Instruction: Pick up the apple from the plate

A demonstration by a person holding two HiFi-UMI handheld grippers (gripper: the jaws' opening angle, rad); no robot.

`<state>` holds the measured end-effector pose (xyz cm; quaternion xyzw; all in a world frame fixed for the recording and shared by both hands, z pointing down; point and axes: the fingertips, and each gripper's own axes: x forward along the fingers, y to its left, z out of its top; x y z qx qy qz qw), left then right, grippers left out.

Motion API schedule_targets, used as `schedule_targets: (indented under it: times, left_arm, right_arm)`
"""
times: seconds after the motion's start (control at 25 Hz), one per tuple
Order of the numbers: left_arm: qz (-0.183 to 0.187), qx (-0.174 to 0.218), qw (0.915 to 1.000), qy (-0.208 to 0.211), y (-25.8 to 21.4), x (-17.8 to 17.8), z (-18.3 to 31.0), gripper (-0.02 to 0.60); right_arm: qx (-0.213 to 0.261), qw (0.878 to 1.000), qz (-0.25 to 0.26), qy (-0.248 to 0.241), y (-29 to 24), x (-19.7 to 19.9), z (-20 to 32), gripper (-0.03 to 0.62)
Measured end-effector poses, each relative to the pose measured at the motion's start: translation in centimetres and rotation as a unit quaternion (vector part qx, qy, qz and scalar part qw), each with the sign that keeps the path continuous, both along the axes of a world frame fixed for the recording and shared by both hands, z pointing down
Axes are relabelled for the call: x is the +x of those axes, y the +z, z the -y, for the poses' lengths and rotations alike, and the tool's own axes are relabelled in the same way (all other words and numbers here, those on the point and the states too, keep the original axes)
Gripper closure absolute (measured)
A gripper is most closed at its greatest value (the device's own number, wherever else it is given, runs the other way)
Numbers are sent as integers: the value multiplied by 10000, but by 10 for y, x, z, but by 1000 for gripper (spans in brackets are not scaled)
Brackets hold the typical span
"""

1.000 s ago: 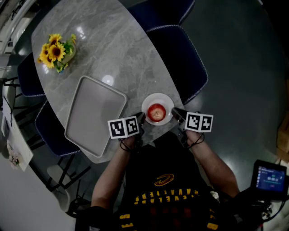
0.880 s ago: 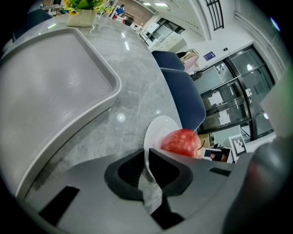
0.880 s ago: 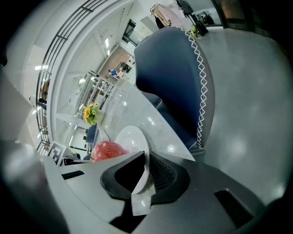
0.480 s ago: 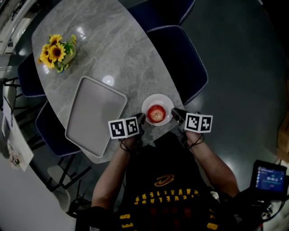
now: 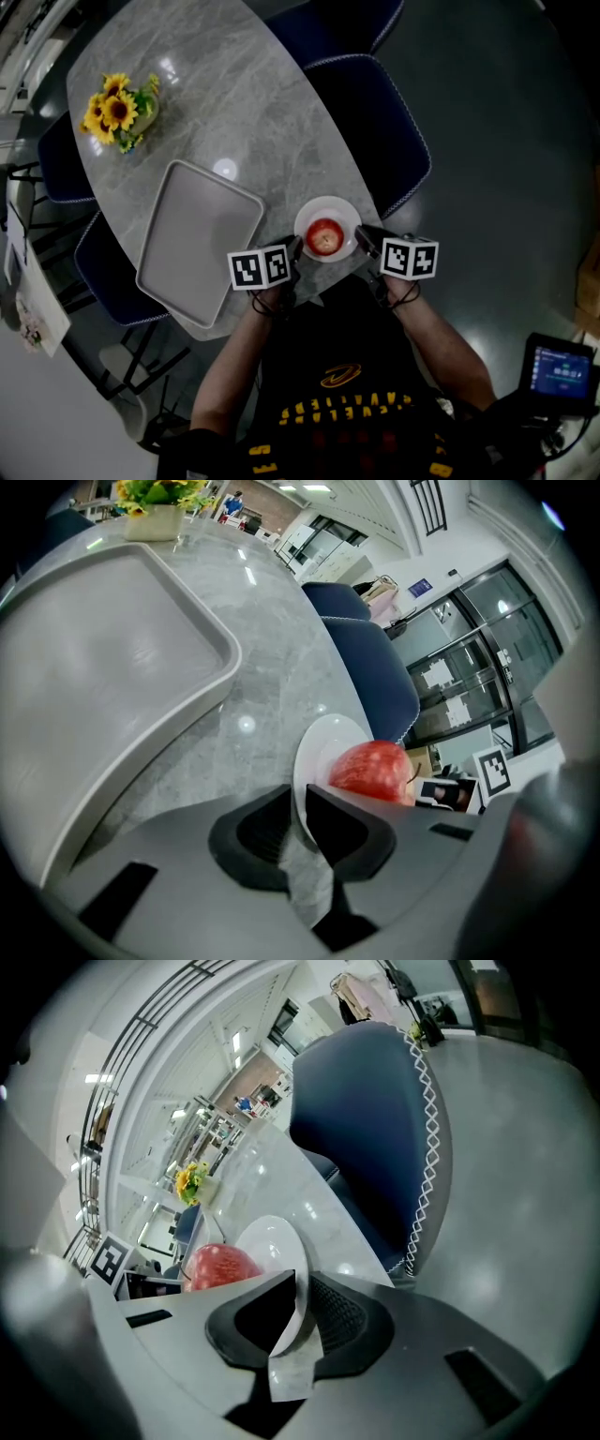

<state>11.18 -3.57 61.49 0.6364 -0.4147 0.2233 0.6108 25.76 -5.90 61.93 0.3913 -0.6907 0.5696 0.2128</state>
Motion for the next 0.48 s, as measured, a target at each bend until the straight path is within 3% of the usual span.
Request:
schedule_targets:
  times: [0.16,0.48]
  left_arm:
    - [188,147,9997,-36,0,-3,0,520]
    - [165,281,9993,-193,-5,-8,2,520]
  right_arm:
    - [163,9996,-181,-150,0,0,0,553]
    - [389,9979,-508,-90,-1,10,6,520]
